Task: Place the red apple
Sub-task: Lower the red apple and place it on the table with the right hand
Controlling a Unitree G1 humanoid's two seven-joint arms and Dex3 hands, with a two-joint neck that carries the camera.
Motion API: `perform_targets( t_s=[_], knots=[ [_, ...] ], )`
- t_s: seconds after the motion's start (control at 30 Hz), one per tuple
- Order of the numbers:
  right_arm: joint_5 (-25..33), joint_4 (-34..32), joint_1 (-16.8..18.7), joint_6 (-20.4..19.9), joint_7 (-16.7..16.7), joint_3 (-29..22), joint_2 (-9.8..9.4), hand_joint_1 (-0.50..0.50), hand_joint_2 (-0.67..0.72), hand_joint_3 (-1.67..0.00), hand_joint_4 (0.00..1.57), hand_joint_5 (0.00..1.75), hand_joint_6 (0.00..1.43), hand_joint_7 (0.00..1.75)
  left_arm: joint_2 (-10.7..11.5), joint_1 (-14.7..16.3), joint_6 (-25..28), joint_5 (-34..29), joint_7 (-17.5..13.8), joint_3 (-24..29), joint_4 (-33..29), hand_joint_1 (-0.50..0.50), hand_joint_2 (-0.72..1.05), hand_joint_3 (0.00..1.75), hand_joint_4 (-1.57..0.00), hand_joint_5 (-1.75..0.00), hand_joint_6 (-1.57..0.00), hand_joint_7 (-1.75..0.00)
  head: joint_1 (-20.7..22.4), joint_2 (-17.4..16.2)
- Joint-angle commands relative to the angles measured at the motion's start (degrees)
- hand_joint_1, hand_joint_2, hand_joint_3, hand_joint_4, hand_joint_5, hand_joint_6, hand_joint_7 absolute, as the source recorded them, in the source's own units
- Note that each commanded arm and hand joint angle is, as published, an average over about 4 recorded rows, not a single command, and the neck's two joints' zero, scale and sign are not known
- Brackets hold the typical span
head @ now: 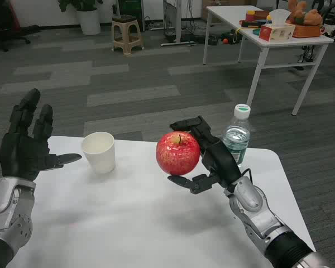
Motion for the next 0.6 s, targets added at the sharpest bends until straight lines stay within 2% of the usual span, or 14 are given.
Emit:
perform_targets(
  t_s=[0.03,0.2,0.33,0.43,0.6],
  knots=[
    [2.37,5.59,-6.32,-1.48,-2.3,3.87,0.11,-0.21,-0.48,-0.95,0.69,1.45,1.08,1.54,-0.78,-2.37,-0.43,0.65,-0.03,0.43,2.52,-0.26,0.22,0.0,0.0,0.0,0.0,-0.42,1.48,0.91],
    [2.46,6.02,-6.79,-1.48,-2.34,3.87,0.2,-0.21,-0.48,-0.95,0.69,1.41,1.08,1.54,-0.91,-2.66,-0.38,0.65,-0.03,0.42,2.94,-0.26,0.16,0.0,0.0,0.0,0.0,-0.42,1.39,0.7],
    [2.57,7.11,-7.63,-1.48,-2.38,3.87,0.37,-0.2,-0.48,-0.95,0.71,1.45,1.09,1.54,-1.22,-3.13,-0.44,0.65,-0.03,0.68,3.6,-0.26,0.25,0.0,0.0,0.0,0.0,-0.42,1.81,0.57],
    [2.77,8.17,-8.5,-1.48,-2.38,4.05,0.42,-0.21,-0.48,-0.95,0.72,1.43,1.11,1.54,-1.57,-3.54,-0.46,0.7,-0.03,0.94,4.22,-0.26,0.23,0.0,0.0,0.0,0.0,-0.42,1.95,0.35],
    [2.9,9.4,-9.52,-1.48,-2.38,4.49,0.24,-0.17,-0.48,-0.95,0.74,1.45,1.11,1.54,-1.75,-4.6,-0.46,0.65,-0.03,0.94,5.27,-0.26,0.25,0.0,0.0,0.0,0.0,-0.42,1.57,-0.06]
  ],
)
